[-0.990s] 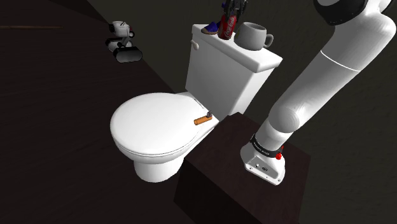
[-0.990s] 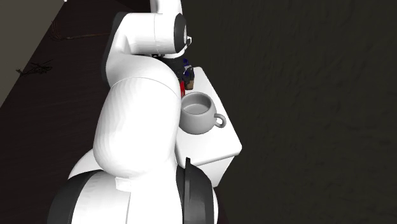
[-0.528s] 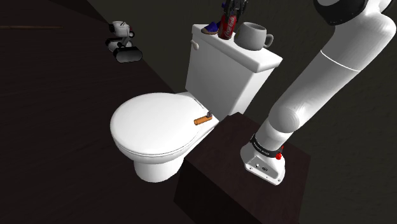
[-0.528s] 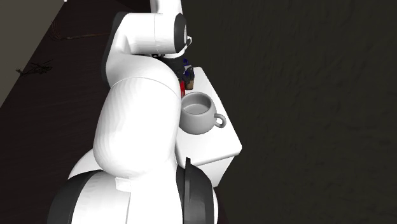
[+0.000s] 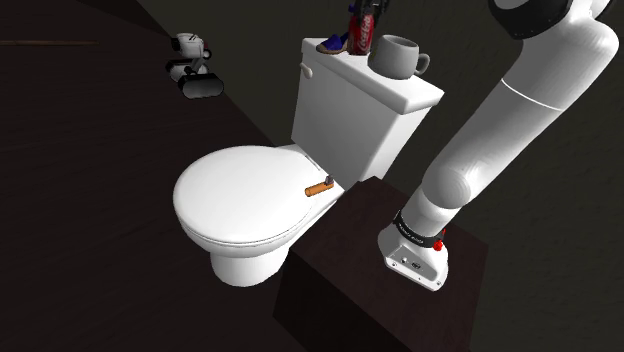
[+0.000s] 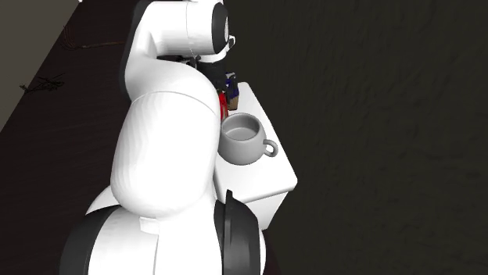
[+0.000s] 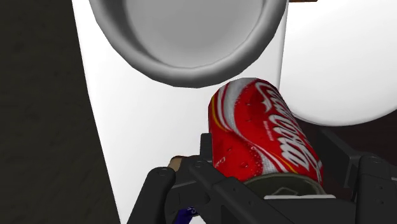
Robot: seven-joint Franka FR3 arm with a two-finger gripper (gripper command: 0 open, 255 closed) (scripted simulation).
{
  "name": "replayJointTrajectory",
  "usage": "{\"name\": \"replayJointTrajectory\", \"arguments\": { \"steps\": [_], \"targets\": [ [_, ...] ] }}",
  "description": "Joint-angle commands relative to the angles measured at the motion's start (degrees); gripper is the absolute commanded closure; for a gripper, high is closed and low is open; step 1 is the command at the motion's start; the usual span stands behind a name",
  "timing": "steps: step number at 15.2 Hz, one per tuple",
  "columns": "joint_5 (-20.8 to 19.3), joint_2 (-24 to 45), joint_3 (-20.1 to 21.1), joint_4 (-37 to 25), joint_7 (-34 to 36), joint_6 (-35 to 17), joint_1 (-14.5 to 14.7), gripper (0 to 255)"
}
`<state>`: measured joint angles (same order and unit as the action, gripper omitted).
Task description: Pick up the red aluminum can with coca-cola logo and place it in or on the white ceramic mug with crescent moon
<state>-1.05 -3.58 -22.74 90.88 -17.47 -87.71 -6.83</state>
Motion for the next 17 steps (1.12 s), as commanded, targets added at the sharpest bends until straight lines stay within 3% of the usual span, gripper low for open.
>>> {"name": "replayJointTrajectory", "arguments": {
  "steps": [1,17],
  "targets": [
    [0.3,0.7,-0.1,-2.4,-0.2,1.7,-0.1,255],
    [3.9,9.3,-1.7,-25.8,-2.5,17.3,-1.9,255]
  ]
}}
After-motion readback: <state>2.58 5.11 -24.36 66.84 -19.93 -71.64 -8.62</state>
